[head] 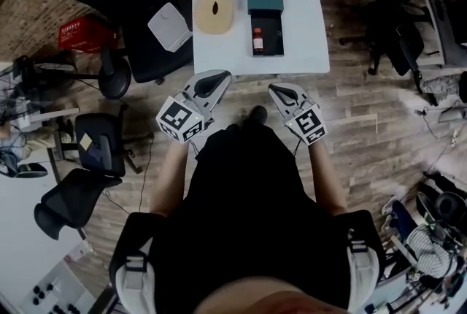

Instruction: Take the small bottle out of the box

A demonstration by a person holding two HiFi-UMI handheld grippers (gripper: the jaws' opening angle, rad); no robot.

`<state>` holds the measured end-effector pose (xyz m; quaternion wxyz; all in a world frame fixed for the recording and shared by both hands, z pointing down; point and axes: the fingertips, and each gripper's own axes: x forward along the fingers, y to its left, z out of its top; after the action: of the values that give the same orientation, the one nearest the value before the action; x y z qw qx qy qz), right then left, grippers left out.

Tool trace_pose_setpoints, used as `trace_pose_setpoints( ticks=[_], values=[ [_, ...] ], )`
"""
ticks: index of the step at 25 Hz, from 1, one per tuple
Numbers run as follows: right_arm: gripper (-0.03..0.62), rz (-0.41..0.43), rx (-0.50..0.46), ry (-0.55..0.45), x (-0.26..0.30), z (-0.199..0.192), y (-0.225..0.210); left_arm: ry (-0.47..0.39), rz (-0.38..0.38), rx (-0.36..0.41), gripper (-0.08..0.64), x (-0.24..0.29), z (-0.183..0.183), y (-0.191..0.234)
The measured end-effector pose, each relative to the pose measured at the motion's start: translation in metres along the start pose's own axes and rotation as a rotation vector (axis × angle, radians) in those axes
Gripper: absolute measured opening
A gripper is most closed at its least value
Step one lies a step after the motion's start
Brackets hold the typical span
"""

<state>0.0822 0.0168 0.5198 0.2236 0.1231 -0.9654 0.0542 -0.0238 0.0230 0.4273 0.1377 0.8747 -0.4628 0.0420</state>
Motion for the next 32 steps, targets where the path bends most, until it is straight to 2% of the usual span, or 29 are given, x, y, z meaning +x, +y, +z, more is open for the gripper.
trace_pose_setpoints(
  ticks=[6, 11, 17, 25, 32],
  values=[
    [-0.003, 0.082, -0.001, -0.014, 0.020, -0.003, -0.004, 0.004, 0.041, 0.009, 0.021, 0.010, 0.000, 0.006],
    [-0.003, 0.088, 0.013, -0.009, 0.025, -0.004, -0.009, -0.002, 0.047, 0.002, 0.021, 0.016, 0.002, 0.014],
    [-0.003, 0.013, 0.077, -0.013, 0.030, -0.006, -0.029, 0.006, -0.022, 0.005, 0.021, 0.032, 0.002, 0.025],
    [-0.003, -0.069, 0.096, -0.004, 0.053, 0.006, -0.049, -0.015, -0.096, 0.017, 0.021, 0.053, 0.020, 0.064],
    [-0.003, -0.131, 0.132, 0.013, 0.076, 0.003, -0.069, -0.003, -0.148, 0.019, 0.021, 0.061, 0.021, 0.092]
  ],
)
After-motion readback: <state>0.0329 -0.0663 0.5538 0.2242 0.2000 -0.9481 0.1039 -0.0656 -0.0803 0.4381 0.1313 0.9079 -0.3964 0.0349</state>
